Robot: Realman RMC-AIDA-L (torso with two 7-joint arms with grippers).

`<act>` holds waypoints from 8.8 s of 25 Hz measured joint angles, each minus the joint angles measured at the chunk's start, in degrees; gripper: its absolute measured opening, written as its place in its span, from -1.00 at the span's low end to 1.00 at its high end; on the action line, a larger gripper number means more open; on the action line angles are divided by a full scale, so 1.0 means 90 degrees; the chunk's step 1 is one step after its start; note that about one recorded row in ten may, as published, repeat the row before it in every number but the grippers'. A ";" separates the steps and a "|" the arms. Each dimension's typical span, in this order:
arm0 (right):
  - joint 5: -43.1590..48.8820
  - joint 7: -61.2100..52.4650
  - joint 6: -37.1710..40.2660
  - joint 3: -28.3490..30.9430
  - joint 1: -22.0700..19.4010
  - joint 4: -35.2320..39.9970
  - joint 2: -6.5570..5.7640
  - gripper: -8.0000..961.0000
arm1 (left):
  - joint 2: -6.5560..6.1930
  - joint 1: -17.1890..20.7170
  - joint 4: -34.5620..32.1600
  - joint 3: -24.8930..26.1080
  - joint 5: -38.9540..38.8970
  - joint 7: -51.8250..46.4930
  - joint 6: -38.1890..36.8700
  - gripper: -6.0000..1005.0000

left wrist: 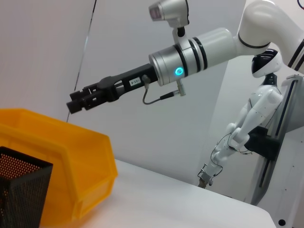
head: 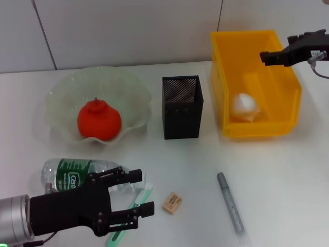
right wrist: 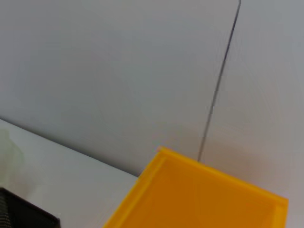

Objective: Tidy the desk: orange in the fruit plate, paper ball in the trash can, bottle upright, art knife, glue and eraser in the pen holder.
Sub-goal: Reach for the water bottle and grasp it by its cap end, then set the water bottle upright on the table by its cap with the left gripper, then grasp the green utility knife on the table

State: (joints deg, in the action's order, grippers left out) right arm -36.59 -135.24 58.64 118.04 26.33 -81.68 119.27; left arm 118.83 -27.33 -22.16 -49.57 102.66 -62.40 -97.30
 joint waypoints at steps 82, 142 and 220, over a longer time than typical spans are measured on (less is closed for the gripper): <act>-0.6742 0.9049 0.4128 0.1523 -0.1992 0.6012 -0.0139 0.69 | 0.0039 -0.0946 -0.4803 -0.4988 0.3827 -0.5059 0.3166 0.40; -0.6657 0.8799 0.4080 0.1534 -0.1851 0.5979 -0.0176 0.69 | -0.0049 0.1178 -0.6003 -0.1506 0.0442 -0.3608 0.1330 -0.10; -0.6323 0.8839 0.3979 0.1550 -0.1736 0.5921 -0.0424 0.69 | -0.0012 0.2534 -0.9156 -0.3575 0.1206 -0.6719 0.1655 0.61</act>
State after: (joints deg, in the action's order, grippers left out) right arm -93.50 -55.69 94.45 131.99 10.71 -28.39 115.45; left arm 118.72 -4.53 -104.57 -81.75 113.51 -122.87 -82.41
